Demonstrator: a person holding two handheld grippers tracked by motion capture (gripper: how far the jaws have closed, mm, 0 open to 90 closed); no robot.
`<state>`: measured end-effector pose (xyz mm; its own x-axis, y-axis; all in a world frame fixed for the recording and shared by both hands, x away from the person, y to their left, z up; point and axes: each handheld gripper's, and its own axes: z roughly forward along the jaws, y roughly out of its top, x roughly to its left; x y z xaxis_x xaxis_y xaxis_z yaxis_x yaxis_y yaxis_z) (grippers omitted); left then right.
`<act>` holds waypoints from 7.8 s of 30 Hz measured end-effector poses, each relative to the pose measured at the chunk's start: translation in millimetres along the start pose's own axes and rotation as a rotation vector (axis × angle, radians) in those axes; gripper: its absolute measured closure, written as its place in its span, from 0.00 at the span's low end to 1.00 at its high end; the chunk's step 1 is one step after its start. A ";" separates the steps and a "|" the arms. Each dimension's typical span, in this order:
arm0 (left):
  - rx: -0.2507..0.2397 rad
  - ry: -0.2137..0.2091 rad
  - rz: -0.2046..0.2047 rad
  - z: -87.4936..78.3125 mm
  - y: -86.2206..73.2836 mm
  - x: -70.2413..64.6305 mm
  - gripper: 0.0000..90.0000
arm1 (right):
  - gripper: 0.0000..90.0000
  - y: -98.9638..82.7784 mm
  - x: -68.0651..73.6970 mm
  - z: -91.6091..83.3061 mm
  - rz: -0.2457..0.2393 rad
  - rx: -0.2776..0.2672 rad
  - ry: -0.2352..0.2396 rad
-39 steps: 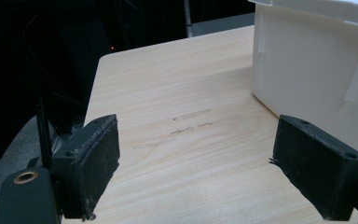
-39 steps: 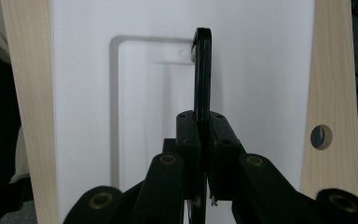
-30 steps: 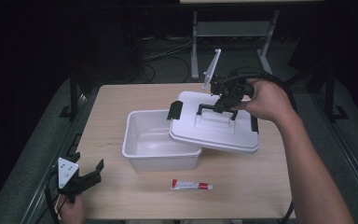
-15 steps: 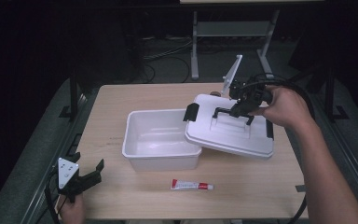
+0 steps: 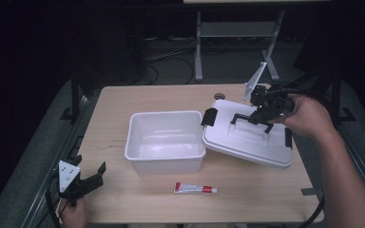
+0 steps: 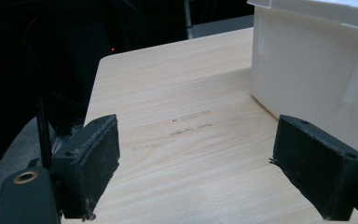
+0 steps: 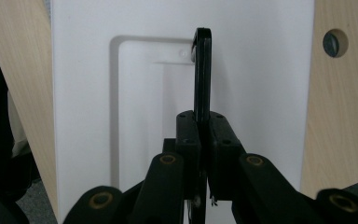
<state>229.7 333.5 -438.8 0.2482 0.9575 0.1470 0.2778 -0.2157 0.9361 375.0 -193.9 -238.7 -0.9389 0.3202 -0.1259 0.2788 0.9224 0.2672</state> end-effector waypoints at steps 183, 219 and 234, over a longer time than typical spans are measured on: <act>-0.011 0.019 -0.018 -3.1 -0.8 2.6 0.15 | 0.62 48.3 148.2 183.9 -0.194 -0.007 0.215; -0.008 0.018 -0.024 -3.6 -1.2 4.4 0.15 | 0.72 58.3 151.1 200.8 -0.230 0.028 0.206; -0.010 0.018 -0.027 -3.7 -1.3 4.5 0.15 | 0.74 59.6 152.2 202.5 -0.238 0.039 0.195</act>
<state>227.1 338.8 -438.2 0.2241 0.9662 0.1276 0.2752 -0.1883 0.9428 289.5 -46.5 -435.4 -0.9987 0.0499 0.0061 0.0501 0.9755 0.2144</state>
